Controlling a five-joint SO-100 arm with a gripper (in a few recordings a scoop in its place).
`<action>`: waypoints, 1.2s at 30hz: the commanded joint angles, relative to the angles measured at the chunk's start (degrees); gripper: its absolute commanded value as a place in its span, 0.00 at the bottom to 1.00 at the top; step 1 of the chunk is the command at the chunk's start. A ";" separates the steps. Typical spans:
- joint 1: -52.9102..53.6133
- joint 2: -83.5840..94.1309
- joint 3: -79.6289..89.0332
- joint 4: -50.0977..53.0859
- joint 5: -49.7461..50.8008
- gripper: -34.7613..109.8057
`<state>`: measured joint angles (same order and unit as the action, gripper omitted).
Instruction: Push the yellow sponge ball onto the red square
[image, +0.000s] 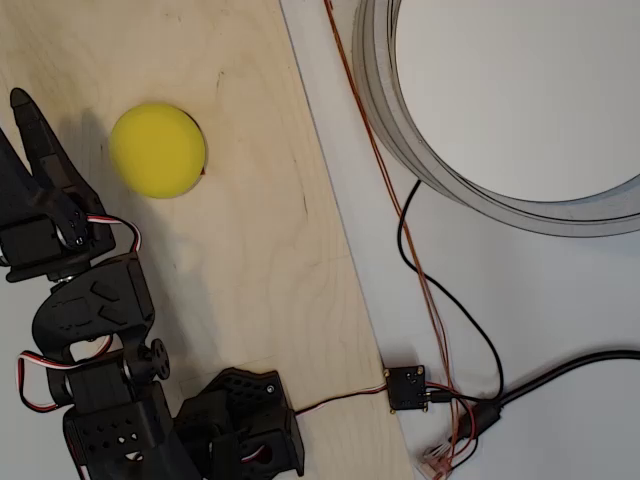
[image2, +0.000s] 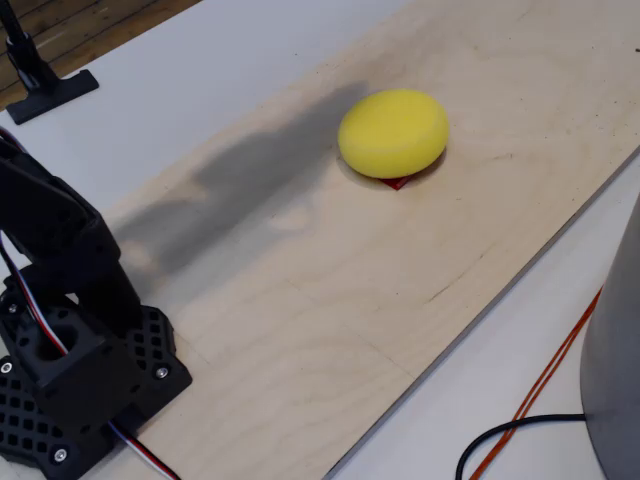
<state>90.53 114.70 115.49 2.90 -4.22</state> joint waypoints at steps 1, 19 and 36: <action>2.02 -0.53 -1.14 0.79 -0.26 0.53; 3.34 -3.34 -0.09 -4.31 1.85 0.41; 2.81 -6.68 -0.18 -9.58 -1.05 0.24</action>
<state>91.49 108.02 116.54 -5.01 -5.89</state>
